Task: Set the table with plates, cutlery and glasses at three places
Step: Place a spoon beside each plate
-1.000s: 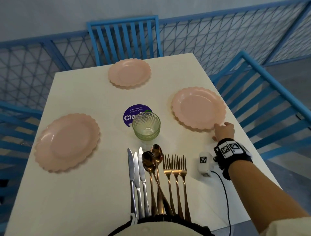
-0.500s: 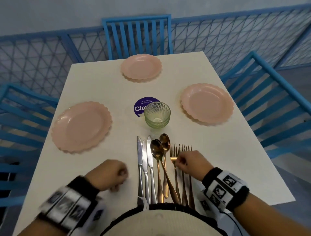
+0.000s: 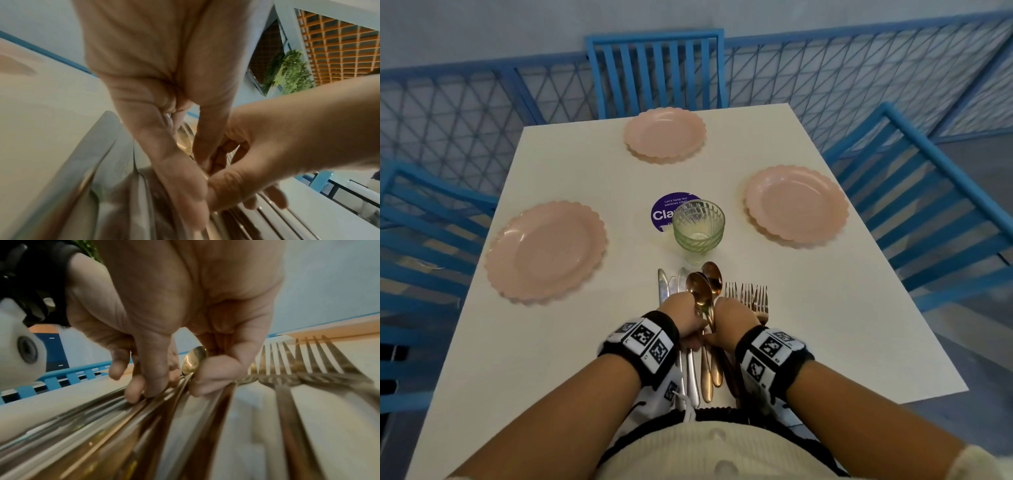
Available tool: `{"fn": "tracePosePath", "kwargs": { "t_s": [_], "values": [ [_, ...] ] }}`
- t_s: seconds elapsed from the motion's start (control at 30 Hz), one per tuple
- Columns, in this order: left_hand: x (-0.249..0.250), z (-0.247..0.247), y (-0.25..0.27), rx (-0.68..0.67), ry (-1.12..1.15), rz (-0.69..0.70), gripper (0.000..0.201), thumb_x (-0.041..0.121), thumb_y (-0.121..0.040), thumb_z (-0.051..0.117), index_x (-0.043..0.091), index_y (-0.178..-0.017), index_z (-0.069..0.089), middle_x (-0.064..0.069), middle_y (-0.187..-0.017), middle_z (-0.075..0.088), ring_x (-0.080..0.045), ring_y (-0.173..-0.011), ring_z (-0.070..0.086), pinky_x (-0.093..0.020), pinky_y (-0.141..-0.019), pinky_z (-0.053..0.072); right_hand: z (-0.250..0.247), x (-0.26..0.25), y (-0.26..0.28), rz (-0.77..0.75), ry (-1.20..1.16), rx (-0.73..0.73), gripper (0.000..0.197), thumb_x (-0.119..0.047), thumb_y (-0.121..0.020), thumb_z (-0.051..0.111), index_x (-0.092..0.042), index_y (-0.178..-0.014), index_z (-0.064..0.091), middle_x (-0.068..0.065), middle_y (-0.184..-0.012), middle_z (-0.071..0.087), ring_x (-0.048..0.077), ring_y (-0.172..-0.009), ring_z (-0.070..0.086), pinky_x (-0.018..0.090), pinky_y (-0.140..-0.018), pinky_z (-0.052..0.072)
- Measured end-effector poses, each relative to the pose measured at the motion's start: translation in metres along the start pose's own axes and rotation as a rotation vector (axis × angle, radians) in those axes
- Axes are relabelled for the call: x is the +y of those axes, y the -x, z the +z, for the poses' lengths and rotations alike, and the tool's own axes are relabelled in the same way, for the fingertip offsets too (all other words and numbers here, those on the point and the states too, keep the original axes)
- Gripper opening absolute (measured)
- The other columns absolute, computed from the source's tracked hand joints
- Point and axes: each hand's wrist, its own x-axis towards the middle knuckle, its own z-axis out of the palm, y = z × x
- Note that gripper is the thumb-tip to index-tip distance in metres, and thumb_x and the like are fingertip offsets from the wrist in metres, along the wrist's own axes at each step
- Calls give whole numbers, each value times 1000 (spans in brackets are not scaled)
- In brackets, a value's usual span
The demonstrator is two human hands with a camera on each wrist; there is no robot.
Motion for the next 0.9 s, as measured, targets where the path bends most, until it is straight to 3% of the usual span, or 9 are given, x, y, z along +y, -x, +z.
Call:
{"fn": "tracePosePath", "kwargs": {
  "t_s": [0.1,0.2,0.27,0.37,0.43,0.57,0.63,0.77,0.9],
  "values": [
    [2,-1,-1,-16,88,-25,20,14,-92,51,-2,-83,60,-16,-71,70,-17,-47,63,-30,-59,55,-6,-3,-4,24,26,-54,21,-28,-87,60,-10,-97,53,11,-100,58,25,-108,59,30,-89,46],
    [10,-4,1,68,-101,0,22,16,-90,53,-2,-93,66,-22,-103,70,-32,-94,68,-37,-84,53,-9,-7,-7,33,21,-86,26,-31,-85,62,-9,-99,57,12,-96,59,26,-106,61,30,-86,47],
    [13,-6,3,83,-139,10,26,12,-90,50,-9,-93,65,-24,-99,68,-35,-105,63,-38,-93,47,-8,-9,-9,25,9,-90,35,-30,-87,61,-3,-109,59,14,-109,64,27,-107,61,31,-88,47],
    [11,-5,1,79,-90,12,34,14,-92,50,7,-58,49,-6,-60,52,-30,-80,62,-26,-70,49,-8,-9,-12,23,-12,-87,39,-28,-88,60,0,-114,56,17,-117,63,30,-110,60,32,-88,46],
    [7,-6,0,98,-25,13,38,19,-92,52,13,-55,44,0,-56,47,-18,-58,54,-14,-53,41,-8,-7,-12,19,-50,-68,42,-29,-87,62,1,-115,55,18,-117,62,31,-110,59,31,-83,45],
    [-5,-14,2,139,128,61,37,21,-91,56,15,-55,50,6,-44,54,-6,-46,55,-14,-62,44,-15,-11,-7,-49,-91,-1,41,-29,-88,57,2,-116,52,20,-116,61,32,-109,58,32,-81,44],
    [-13,-21,6,136,258,79,33,18,-89,60,15,-56,53,8,-34,57,1,-34,55,-9,-47,47,-20,-16,-6,-93,-96,34,38,-26,-89,55,2,-115,53,20,-115,62,32,-107,58,32,-80,44],
    [-33,-35,15,229,434,137,28,13,-85,65,13,-59,55,3,-48,63,-9,-44,60,-22,-56,53,-31,-34,-9,-176,-143,79,32,-22,-90,53,0,-113,56,20,-113,63,33,-106,59,33,-83,45],
    [-51,-50,30,370,640,182,22,8,-88,61,12,-68,52,-3,-62,60,-7,-51,61,-17,-48,53,-40,-59,-19,-233,-238,136,29,-20,-90,54,-1,-111,60,17,-109,66,30,-102,60,30,-76,42]
  ]
}}
